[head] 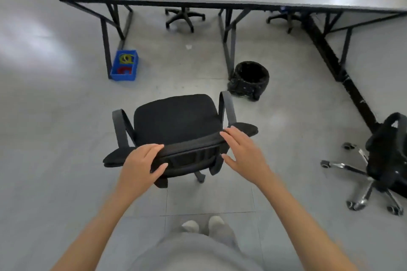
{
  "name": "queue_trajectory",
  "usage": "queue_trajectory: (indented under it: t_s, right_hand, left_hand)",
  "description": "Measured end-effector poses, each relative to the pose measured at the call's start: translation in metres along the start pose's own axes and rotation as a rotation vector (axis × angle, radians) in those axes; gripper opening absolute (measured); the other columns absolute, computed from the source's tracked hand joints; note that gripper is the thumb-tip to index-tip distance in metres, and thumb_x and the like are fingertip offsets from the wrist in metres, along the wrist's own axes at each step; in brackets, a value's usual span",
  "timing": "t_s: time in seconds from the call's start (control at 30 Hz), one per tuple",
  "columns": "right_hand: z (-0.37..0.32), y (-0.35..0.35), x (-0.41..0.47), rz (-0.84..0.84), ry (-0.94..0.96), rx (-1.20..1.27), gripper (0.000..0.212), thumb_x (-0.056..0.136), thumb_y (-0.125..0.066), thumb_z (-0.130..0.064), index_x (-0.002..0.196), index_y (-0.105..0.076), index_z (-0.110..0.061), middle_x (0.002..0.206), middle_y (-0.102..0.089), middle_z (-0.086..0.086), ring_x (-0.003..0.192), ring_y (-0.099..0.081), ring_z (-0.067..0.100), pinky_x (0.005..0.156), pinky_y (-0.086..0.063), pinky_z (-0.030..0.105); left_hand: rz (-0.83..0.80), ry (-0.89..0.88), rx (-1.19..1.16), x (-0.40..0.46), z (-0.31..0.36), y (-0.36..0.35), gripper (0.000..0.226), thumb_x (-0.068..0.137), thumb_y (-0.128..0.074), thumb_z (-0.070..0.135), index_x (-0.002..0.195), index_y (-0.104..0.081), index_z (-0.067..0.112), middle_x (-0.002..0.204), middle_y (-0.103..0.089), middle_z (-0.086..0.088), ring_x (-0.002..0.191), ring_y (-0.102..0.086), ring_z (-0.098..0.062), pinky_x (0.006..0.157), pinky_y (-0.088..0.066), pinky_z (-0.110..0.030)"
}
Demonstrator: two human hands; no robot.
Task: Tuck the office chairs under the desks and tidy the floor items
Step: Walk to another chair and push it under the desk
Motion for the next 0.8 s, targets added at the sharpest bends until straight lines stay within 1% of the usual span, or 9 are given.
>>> queue_trajectory:
  t_s: [0.07,0.1,0.13,0.23,0.33,0.47,0.6,0.7,0.8]
  right_hand:
    - [0.010,-0.022,0.023,-0.192,0.104,-0.050,0.056,0.084,-0.063,-0.028,0.133,-0.046,-0.008,0.139,-0.048,0.009,0.132,-0.040,0.028,0.110,-0.030,0.040]
    - [0.015,-0.032,0.030,-0.266,0.140,-0.069,0.053,0.085,-0.061,-0.030,0.132,-0.046,-0.010,0.136,-0.051,0.008,0.129,-0.043,0.027,0.109,-0.031,0.038]
    - [0.018,-0.037,0.036,-0.290,0.174,-0.085,0.047,0.086,-0.058,-0.031,0.128,-0.049,-0.011,0.129,-0.056,0.005,0.121,-0.049,0.025,0.102,-0.036,0.035]
    - [0.022,-0.040,0.050,-0.254,0.213,-0.059,0.032,0.086,-0.055,-0.032,0.114,-0.059,-0.017,0.105,-0.067,-0.003,0.097,-0.062,0.021,0.074,-0.047,0.031]
    - [0.026,-0.046,0.058,-0.225,0.243,-0.062,0.028,0.085,-0.055,-0.036,0.109,-0.062,-0.024,0.098,-0.070,-0.009,0.090,-0.065,0.018,0.066,-0.049,0.030]
    - [0.036,-0.041,0.060,-0.139,0.320,-0.064,0.022,0.080,-0.062,-0.033,0.099,-0.067,-0.024,0.087,-0.072,-0.009,0.079,-0.068,0.018,0.056,-0.049,0.029]
    - [0.054,-0.031,0.069,-0.127,0.360,-0.100,0.026,0.072,-0.071,-0.029,0.098,-0.069,-0.025,0.086,-0.074,-0.010,0.074,-0.069,0.018,0.053,-0.046,0.024]
    - [0.068,-0.022,0.079,-0.127,0.362,-0.114,0.027,0.069,-0.074,-0.026,0.095,-0.071,-0.025,0.086,-0.074,-0.009,0.074,-0.070,0.019,0.053,-0.044,0.023]
    - [0.085,-0.019,0.094,-0.151,0.336,-0.135,0.025,0.071,-0.070,-0.027,0.095,-0.070,-0.028,0.091,-0.073,-0.011,0.081,-0.069,0.019,0.058,-0.044,0.027]
  left_hand:
    - [-0.097,0.129,0.141,-0.002,-0.015,-0.017,0.050,0.073,-0.072,0.034,0.114,-0.061,0.008,0.109,-0.067,-0.008,0.101,-0.062,-0.028,0.091,-0.047,-0.042]
    - [-0.094,0.168,0.176,-0.002,-0.018,-0.021,0.049,0.071,-0.075,0.030,0.112,-0.062,0.009,0.107,-0.068,-0.009,0.098,-0.063,-0.028,0.090,-0.047,-0.042]
    - [-0.070,0.189,0.204,-0.002,-0.016,-0.021,0.046,0.069,-0.077,0.027,0.109,-0.063,0.009,0.103,-0.069,-0.008,0.095,-0.064,-0.029,0.088,-0.048,-0.041]
    - [0.002,0.241,0.242,0.002,-0.007,-0.019,0.029,0.068,-0.077,0.018,0.093,-0.066,0.009,0.088,-0.070,-0.007,0.083,-0.065,-0.029,0.080,-0.049,-0.040]
    - [0.050,0.293,0.253,0.005,-0.004,-0.015,0.020,0.071,-0.076,0.021,0.081,-0.063,0.011,0.077,-0.067,-0.004,0.073,-0.062,-0.027,0.072,-0.048,-0.038]
    - [0.058,0.323,0.275,0.007,0.004,-0.020,0.022,0.071,-0.076,0.027,0.079,-0.061,0.013,0.074,-0.064,-0.002,0.071,-0.060,-0.026,0.068,-0.046,-0.037]
    - [0.034,0.296,0.246,0.013,0.026,-0.030,0.023,0.077,-0.070,0.031,0.081,-0.059,0.011,0.075,-0.063,-0.004,0.072,-0.058,-0.025,0.060,-0.043,-0.033]
    - [0.018,0.269,0.200,0.026,0.038,-0.034,0.023,0.083,-0.062,0.034,0.084,-0.056,0.011,0.079,-0.060,-0.002,0.074,-0.051,-0.019,0.056,-0.038,-0.027]
    - [0.010,0.199,0.218,0.041,0.047,-0.039,0.023,0.077,-0.067,0.032,0.078,-0.054,0.014,0.073,-0.058,-0.001,0.065,-0.046,-0.014,0.049,-0.036,-0.023]
Point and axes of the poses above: each hand's wrist, its own x-axis towards the middle knuckle, its own y-axis out of the back of the hand, z = x × y, the point moved 8 cm from there along x, towards the middle knuckle
